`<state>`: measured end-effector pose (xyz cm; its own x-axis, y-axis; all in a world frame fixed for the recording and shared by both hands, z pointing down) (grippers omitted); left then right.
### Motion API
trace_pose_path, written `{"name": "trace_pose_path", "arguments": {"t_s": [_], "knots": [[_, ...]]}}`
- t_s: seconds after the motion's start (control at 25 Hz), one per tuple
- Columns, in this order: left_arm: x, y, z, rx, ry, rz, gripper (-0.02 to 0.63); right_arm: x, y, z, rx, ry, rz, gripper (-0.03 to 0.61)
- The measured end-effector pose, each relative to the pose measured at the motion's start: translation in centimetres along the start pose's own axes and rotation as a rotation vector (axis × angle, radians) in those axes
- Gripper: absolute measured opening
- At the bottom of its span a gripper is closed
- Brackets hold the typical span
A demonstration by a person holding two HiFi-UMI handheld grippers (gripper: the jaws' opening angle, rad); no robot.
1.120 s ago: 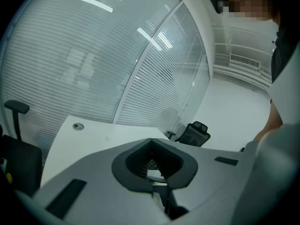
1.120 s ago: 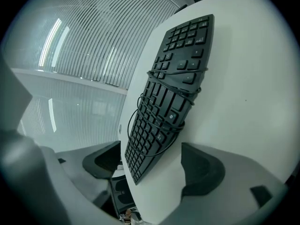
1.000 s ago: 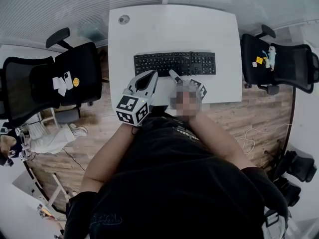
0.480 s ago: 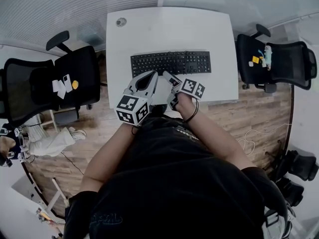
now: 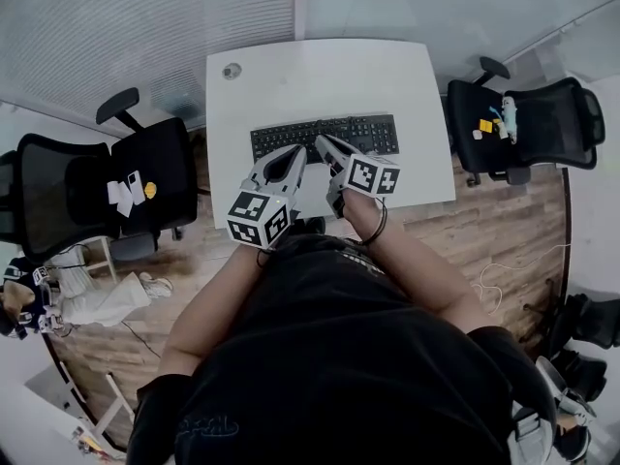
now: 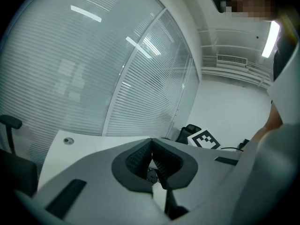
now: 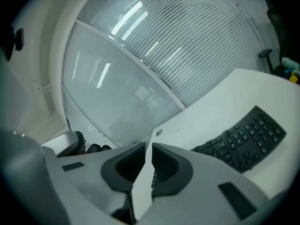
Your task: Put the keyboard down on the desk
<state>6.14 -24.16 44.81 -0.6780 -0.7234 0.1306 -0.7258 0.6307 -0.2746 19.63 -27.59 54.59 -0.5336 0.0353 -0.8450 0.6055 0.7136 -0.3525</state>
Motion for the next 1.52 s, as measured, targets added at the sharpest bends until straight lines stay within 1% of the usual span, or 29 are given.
{"name": "trace_pose_path", "arguments": {"t_s": [0.2, 0.36, 0.48, 0.6, 0.84, 1.08, 1.28, 1.52], "knots": [[0.0, -0.2, 1.4, -0.034, -0.033, 0.004, 0.015, 4.2, 2.0, 2.4, -0.039, 0.202, 0.084, 0.036], [-0.1, -0.3, 2.5, -0.061, -0.064, 0.006, 0.015, 7.1, 3.9, 3.0, -0.083, 0.380, 0.131, 0.029], [-0.1, -0.2, 3.1, -0.084, -0.072, 0.002, 0.015, 8.9, 4.9, 3.0, -0.126, 0.457, 0.163, 0.025], [-0.3, -0.3, 3.4, -0.090, -0.071, 0.000, 0.015, 9.7, 5.3, 2.8, -0.130, 0.487, 0.178, 0.025], [-1.7, 0.3, 3.1, -0.077, -0.094, -0.009, 0.015, 9.5, 6.1, 2.2, -0.115, 0.512, 0.190, 0.025], [-2.5, 2.3, 3.2, -0.065, -0.192, 0.009, 0.015, 10.2, 6.6, 1.2, -0.106, 0.543, 0.203, 0.025], [-1.8, 3.6, 3.6, -0.073, -0.197, 0.020, 0.015, 11.2, 6.9, 0.0, -0.098, 0.573, 0.205, 0.023], [-2.0, 5.9, 3.9, -0.071, -0.276, -0.016, 0.015, 12.8, 7.0, -1.9, -0.077, 0.623, 0.219, 0.025]]}}
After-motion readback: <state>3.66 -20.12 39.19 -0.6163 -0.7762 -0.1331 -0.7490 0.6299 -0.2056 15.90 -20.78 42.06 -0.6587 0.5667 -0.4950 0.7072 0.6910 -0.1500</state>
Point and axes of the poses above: the fingertips, and each gripper's own axes: y backward along the fingers, x to its left, z out of its top, the point moved 6 cm from there along y, backward along the fingers, and after that the axes turned 14 degrees about -y, right-handed, at the moved point
